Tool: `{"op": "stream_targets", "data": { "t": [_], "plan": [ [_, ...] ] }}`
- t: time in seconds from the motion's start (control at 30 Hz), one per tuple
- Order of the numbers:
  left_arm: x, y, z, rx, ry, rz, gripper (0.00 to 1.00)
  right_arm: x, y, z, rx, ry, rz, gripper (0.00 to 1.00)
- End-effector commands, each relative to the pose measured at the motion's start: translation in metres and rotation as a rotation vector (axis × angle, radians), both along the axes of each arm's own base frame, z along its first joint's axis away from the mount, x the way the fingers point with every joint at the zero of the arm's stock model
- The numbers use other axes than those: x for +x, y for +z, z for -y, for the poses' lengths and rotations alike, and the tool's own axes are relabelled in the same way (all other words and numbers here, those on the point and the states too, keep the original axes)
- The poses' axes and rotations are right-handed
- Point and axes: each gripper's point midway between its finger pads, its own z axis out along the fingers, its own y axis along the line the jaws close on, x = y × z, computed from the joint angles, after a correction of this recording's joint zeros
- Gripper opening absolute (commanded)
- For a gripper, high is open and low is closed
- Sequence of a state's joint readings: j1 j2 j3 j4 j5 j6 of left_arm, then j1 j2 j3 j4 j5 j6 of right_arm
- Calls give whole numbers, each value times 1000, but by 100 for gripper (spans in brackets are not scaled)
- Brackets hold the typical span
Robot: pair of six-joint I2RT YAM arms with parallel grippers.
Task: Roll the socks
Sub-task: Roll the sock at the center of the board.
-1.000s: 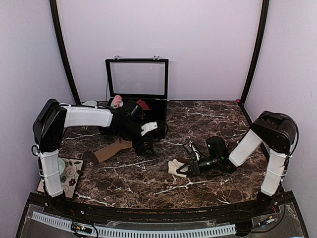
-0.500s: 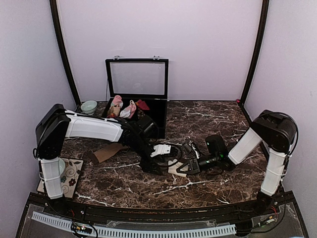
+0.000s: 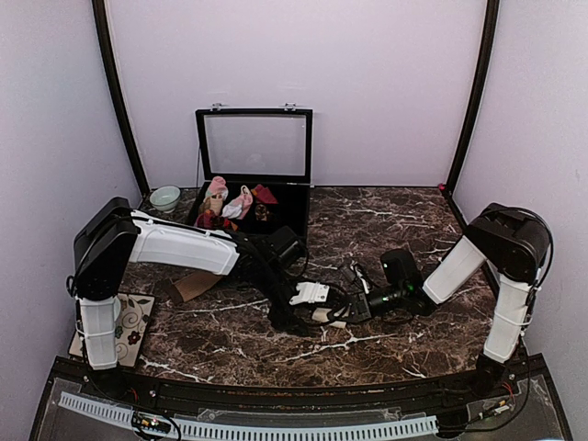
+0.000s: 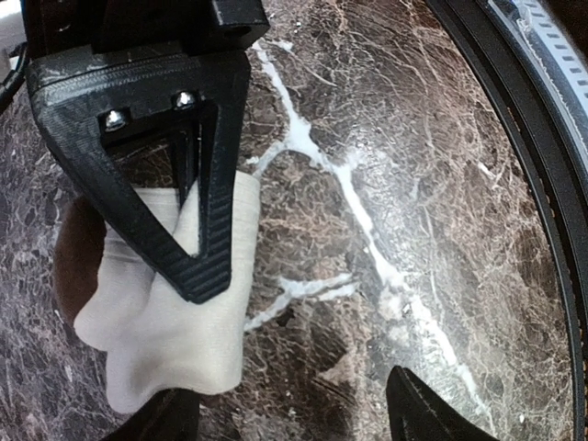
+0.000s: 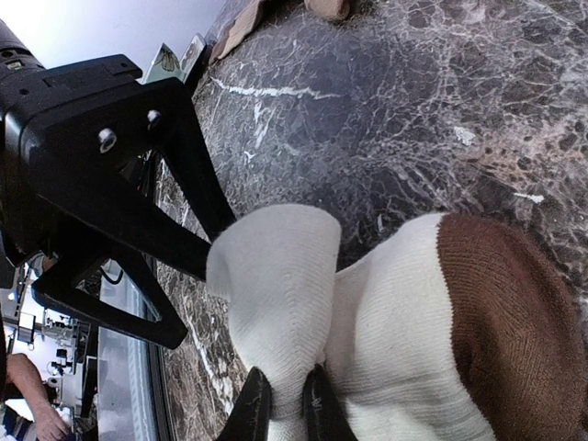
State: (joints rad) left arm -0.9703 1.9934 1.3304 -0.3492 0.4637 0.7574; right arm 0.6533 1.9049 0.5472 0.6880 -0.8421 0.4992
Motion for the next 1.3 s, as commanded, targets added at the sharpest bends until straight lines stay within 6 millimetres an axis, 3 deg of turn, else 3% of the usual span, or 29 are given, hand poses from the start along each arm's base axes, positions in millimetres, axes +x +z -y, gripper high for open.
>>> {"op": "stream_targets", "data": {
  "t": [0.0,0.2,0.47,0.6,0.73,0.93,1.17,1.27],
  "plan": [
    [13,30,13,-63,-8,98,73,-41,-84,48,-303,-55,-245,0],
    [27,50,7,-47,44,181,65,-42,-88,50,-309,-56,-251,0],
    [20,54,-7,-10,52,170,63,-40,-90,50,-309,-58,-250,0],
    [8,60,-3,-39,14,114,63,-40,-91,50,-308,-56,-259,0],
    [0,46,10,-37,-57,98,64,-39,-92,49,-305,-55,-266,0],
    [12,26,27,-21,-77,109,64,-40,-91,48,-299,-59,-275,0],
    [6,-2,21,28,-92,70,63,-40,-92,50,-310,-54,-274,0],
    [8,-13,18,46,-89,84,57,-40,-92,50,-312,-54,-276,0]
  ]
}}
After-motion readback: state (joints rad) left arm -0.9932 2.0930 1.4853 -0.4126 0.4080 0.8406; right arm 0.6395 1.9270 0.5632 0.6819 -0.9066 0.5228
